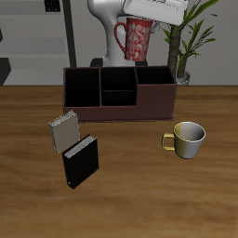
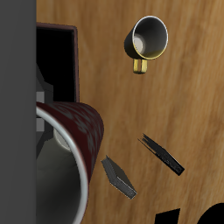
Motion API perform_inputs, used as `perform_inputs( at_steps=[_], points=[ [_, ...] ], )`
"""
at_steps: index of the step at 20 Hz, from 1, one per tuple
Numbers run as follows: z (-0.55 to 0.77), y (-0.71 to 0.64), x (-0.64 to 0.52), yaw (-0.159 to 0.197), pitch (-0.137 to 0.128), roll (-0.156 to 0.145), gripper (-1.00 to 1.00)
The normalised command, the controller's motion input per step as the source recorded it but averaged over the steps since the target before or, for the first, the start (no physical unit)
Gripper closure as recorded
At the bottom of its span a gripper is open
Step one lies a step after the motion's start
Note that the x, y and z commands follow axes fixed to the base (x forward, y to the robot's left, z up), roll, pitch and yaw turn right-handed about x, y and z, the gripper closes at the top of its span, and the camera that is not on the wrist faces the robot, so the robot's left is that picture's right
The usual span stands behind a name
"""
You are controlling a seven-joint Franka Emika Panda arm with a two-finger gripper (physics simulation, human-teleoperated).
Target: Place the red mug into the back desk caddy's right compartment
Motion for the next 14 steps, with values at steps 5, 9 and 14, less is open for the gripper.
perform_inputs(
  at_steps=[5,9,14],
  points=[
    [-0.05,0.14,-0.26,-0.048,-0.003,-0.066,1.00],
    [-0.04,0.14,-0.22,-0.014,0.013,-0.051,1.00],
    [0.01,0.25,-0.18,0.040,0.000,0.047,1.00]
  ],
)
